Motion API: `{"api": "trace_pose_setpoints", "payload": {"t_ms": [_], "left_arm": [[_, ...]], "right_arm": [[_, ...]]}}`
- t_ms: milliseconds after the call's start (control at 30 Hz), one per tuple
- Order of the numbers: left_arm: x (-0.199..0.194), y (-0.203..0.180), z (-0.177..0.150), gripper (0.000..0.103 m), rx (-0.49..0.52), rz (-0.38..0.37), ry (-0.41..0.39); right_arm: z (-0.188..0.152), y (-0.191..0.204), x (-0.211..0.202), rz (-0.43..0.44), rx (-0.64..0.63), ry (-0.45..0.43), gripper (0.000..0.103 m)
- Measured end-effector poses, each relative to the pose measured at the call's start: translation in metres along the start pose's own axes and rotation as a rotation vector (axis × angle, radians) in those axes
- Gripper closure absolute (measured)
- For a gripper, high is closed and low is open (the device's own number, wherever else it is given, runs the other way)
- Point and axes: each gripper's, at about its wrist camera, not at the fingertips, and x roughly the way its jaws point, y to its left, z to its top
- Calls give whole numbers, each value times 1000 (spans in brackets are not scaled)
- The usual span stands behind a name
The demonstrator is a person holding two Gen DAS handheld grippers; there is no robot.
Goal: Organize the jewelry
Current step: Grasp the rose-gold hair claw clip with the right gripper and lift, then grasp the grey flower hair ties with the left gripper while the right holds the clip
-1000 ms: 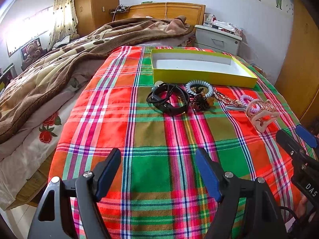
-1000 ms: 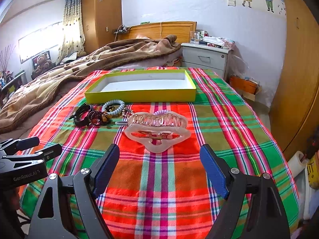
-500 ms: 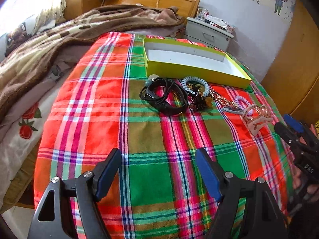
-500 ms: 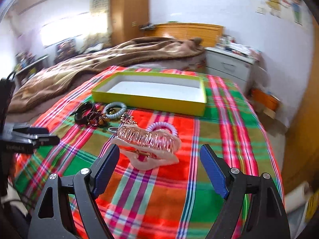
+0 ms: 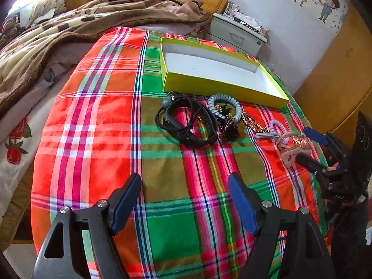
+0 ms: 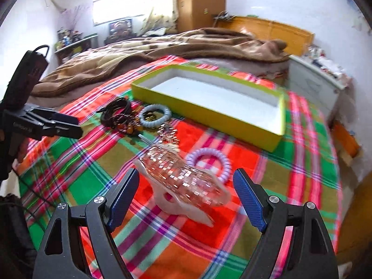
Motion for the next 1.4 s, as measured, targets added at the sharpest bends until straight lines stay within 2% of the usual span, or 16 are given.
{"api": "trace_pose_setpoints", "payload": {"t_ms": [67,100,133,200,367,533,700,867,967,1033,1133,1300,1400], "left_arm": [[3,0,4,24,3,-2,11],[4,0,5,24,5,5,12],[4,0,6,24,4,10,7],[4,-1,7,24,12,15,4],[9,-1,11,25,14,20,16],[12,0,14,25,24,18,14],[12,6,18,28,16,24,9],[13,7,20,28,18,26,8],[13,4,20,28,27,20,5],[12,1,19,28,42,8,2],[10,-9,20,28,82,-2,-4],[6,-50,22,28,227,-58,-31],[14,-77,22,28,293,-96,-17]], "right_arm": [[1,-1,6,14,5,27,21],[1,0,6,14,6,23,25],[0,0,5,14,9,14,29],[-1,-1,1,11,24,3,46],[-5,-1,-1,-1,37,15,61],[-9,6,-7,-8,47,8,62],[-13,10,-17,23,113,-18,62],[-22,3,-25,143,266,15,62],[-26,0,-33,179,321,22,62],[-27,1,-43,142,314,9,62],[-24,0,-59,37,309,-22,62],[-23,-6,-69,-57,338,-57,62],[-26,-12,-70,-100,363,-71,62]]}}
